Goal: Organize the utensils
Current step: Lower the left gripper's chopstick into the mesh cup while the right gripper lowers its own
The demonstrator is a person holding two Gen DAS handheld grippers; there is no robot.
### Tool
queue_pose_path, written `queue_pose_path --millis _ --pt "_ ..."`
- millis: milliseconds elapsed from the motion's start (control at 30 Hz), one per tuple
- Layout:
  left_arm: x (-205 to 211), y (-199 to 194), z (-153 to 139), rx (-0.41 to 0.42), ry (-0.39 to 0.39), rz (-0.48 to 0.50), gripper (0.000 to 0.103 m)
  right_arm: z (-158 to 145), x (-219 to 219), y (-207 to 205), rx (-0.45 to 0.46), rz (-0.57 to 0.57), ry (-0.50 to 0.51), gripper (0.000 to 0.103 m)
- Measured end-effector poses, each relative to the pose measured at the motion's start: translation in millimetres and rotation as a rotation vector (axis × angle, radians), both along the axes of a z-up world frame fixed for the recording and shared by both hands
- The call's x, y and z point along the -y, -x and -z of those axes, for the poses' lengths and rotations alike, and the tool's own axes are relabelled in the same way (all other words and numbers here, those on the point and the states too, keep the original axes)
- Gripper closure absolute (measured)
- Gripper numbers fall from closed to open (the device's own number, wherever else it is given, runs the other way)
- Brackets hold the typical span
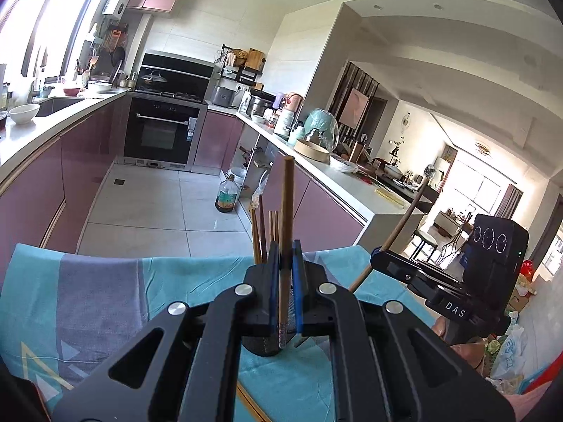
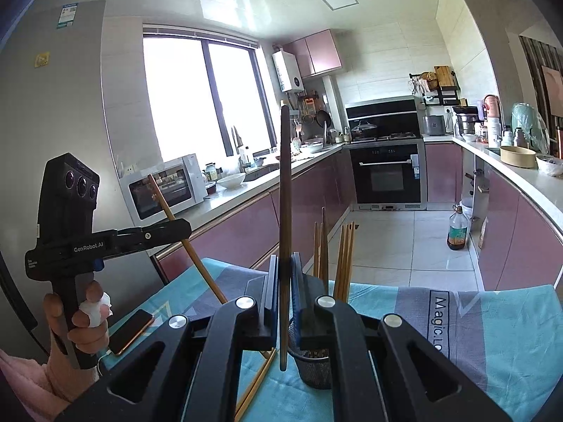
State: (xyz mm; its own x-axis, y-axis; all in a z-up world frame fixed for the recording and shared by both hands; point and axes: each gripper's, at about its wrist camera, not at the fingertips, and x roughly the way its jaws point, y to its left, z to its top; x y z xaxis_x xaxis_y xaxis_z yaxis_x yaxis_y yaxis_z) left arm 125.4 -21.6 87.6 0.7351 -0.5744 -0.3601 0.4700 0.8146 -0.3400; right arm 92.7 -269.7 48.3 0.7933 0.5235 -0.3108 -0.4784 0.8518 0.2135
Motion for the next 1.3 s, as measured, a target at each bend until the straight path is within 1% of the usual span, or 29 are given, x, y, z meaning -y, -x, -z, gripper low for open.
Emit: queue_pose_path --millis 267,300,467,867,1067,1300 --pt "5 -11 -15 0.027 0.001 -0.005 0.096 -8 5 -10 0.023 0.016 -0.002 0.098" --pt "6 -10 -11 0.03 0.0 -0.006 0.096 -9 6 -12 0.024 0.02 -0.002 0.098" --pt "15 -14 -13 0.038 -0.018 -0.019 0.096 -8 5 -19 0.021 0.037 -0.002 0.098" --pt "29 -31 -7 0.004 -0.03 -0.027 0.096 5 4 -34 -0.02 0.061 0.018 0.098" --pt "38 -43 0 -0.026 -0.086 -0.024 0.096 11 2 -41 -0.037 0.068 0.035 0.098" --pt "48 -45 9 -0.053 -0.126 -0.014 0.096 20 0 -46 -0.069 0.067 0.049 0.098"
